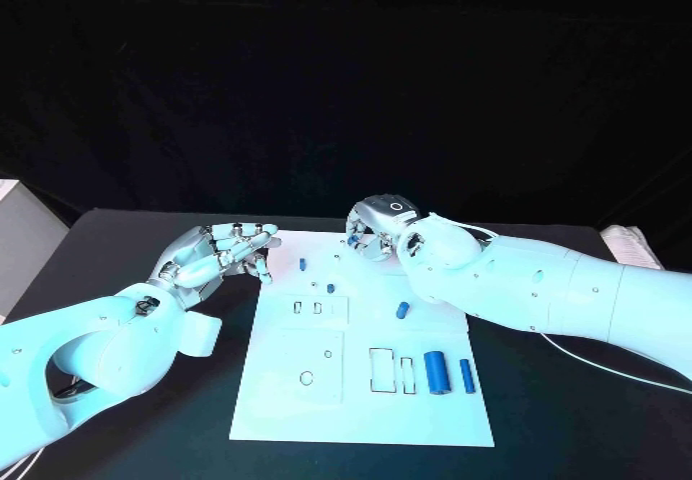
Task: Assemble the parts on the task board
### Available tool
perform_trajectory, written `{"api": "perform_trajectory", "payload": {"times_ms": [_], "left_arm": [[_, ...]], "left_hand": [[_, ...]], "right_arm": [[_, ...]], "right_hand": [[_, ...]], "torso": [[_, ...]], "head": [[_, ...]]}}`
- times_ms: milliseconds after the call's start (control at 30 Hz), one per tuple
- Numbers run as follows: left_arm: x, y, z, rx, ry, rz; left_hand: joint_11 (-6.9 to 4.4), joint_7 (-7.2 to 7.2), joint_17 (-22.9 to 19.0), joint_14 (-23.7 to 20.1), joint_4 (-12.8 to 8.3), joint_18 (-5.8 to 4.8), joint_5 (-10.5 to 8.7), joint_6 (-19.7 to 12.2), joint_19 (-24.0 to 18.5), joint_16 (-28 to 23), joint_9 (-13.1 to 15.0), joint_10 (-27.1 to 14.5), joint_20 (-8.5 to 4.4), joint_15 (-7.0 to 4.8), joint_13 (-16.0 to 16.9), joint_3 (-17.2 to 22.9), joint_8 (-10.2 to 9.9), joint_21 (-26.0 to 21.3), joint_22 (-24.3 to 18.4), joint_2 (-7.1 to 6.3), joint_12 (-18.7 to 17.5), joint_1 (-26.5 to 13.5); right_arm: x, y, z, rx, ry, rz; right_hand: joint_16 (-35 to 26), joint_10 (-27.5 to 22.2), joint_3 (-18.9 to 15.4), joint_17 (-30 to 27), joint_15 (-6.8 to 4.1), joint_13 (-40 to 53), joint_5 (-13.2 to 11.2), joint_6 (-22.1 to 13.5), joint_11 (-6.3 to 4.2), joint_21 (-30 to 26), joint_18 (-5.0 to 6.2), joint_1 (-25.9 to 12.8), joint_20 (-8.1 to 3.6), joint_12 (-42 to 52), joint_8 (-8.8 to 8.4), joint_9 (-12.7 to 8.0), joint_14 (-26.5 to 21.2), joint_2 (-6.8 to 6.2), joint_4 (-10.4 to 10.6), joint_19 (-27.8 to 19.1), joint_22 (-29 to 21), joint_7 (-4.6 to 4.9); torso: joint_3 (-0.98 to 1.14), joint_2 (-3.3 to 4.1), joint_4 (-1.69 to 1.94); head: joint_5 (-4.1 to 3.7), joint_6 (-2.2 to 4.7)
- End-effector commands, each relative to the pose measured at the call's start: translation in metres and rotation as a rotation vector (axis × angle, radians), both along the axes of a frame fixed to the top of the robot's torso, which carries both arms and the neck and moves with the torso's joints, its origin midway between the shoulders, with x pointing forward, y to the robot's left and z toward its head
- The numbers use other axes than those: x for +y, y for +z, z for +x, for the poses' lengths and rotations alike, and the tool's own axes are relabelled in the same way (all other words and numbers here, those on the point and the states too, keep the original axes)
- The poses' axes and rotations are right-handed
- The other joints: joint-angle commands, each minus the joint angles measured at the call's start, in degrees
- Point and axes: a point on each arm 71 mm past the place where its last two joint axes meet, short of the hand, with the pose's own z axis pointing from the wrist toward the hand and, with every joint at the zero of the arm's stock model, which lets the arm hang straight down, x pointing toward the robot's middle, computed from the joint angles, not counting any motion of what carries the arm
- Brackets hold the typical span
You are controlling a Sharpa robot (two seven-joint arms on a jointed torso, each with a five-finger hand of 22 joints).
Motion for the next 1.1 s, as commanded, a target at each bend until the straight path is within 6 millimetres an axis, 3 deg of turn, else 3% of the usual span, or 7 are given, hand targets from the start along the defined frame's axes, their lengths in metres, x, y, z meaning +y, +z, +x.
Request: {"api": "perform_trajectory", "payload": {"times_ms": [33,200,367,733,1000,1100], "left_arm": [[-0.0036,0.0017,-0.0011,-0.008,-0.029,-0.005],[-0.0040,0.0020,-0.0010,-0.008,-0.031,-0.005],[-0.0043,0.0026,-0.0009,-0.008,-0.032,-0.005],[-0.0062,0.0035,-0.0010,-0.008,-0.041,-0.005],[-0.0062,0.0043,-0.0010,-0.009,-0.042,-0.005],[-0.0065,0.0045,-0.0008,-0.009,-0.042,-0.004]], "left_hand": [[-0.09,0.22,0.1,-0.3,-0.1,0.65,0.06,-0.4,-0.4,0.2,0.1,-0.3,0.13,-0.03,0.0,0.3,0.1,0.2,0.1,0.27,-0.2,-0.2],[-0.09,0.22,0.1,-0.3,-0.1,0.65,0.06,-0.4,-0.4,0.2,0.1,-0.3,0.13,-0.03,0.0,0.3,0.1,0.2,0.1,0.27,-0.2,-0.2],[-0.09,0.22,0.1,-0.3,-0.1,0.65,0.06,-0.4,-0.4,0.2,0.1,-0.3,0.13,-0.03,0.0,0.3,0.1,0.2,0.1,0.27,-0.2,-0.2],[-0.09,0.22,0.1,-0.3,-0.1,0.65,0.06,-0.4,-0.4,0.2,0.1,-0.3,0.13,-0.03,0.0,0.3,0.1,0.2,0.1,0.27,-0.2,-0.2],[-0.09,0.22,0.1,-0.3,-0.1,0.65,0.06,-0.4,-0.4,0.2,0.1,-0.3,0.13,-0.03,0.0,0.3,0.1,0.2,0.1,0.27,-0.2,-0.2],[-0.09,0.22,0.1,-0.3,-0.1,0.65,0.06,-0.4,-0.4,0.2,0.1,-0.3,0.13,-0.03,0.0,0.3,0.1,0.2,0.1,0.27,-0.2,-0.2]], "right_arm": [[0.0018,0.0029,0.0006,-0.038,-0.008,0.015],[0.0060,0.0032,0.0009,-0.042,-0.002,0.018],[0.0084,0.0032,0.0018,-0.042,-0.002,0.017],[0.0101,0.0015,0.0061,-0.030,-0.010,-0.002],[0.0097,-0.0010,0.0077,-0.010,-0.019,-0.028],[0.0107,-0.0022,0.0076,0.000,-0.015,-0.036]], "right_hand": [[0.2,0.8,0.2,-0.1,-0.40,0.1,-0.1,0.2,-0.33,0.0,-0.37,0.2,-0.49,0.2,0.32,0.1,0.5,0.40,-0.1,-0.1,-0.1,-0.01],[0.2,0.8,0.2,-0.1,-0.40,0.1,-0.1,0.2,-0.33,0.0,-0.37,0.2,-0.49,0.2,0.32,0.1,0.5,0.40,-0.1,-0.1,-0.1,-0.01],[0.1,0.7,0.3,-0.2,-0.40,0.1,0.0,0.1,-0.31,0.0,-0.35,0.2,-0.49,0.1,0.31,0.1,0.5,0.38,-0.1,-0.1,-0.2,0.02],[0.0,0.7,0.3,-0.4,-0.39,0.1,0.0,0.1,-0.29,-0.1,-0.32,0.2,-0.49,0.1,0.30,0.2,0.5,0.35,-0.2,-0.2,-0.4,0.05],[-0.2,0.6,0.3,-0.7,-0.33,0.2,0.0,-0.1,-0.18,-0.3,-0.27,0.1,-0.48,-0.1,0.25,0.3,0.4,0.24,-0.2,-0.3,-0.6,0.17],[-0.3,0.5,0.3,-0.9,-0.30,0.2,0.0,-0.2,-0.14,-0.3,-0.27,0.1,-0.47,-0.1,0.22,0.3,0.3,0.18,-0.2,-0.3,-0.6,0.21]], "torso": [[-0.25,0.30,0.36],[-0.37,0.41,0.40],[-0.33,0.59,0.31],[-0.44,0.78,0.61],[-0.45,0.91,0.39],[-0.47,0.90,0.49]], "head": [[-0.02,0.06],[-0.07,0.10],[0.02,0.12],[-0.03,0.06],[0.06,-0.09],[0.01,-0.20]]}}
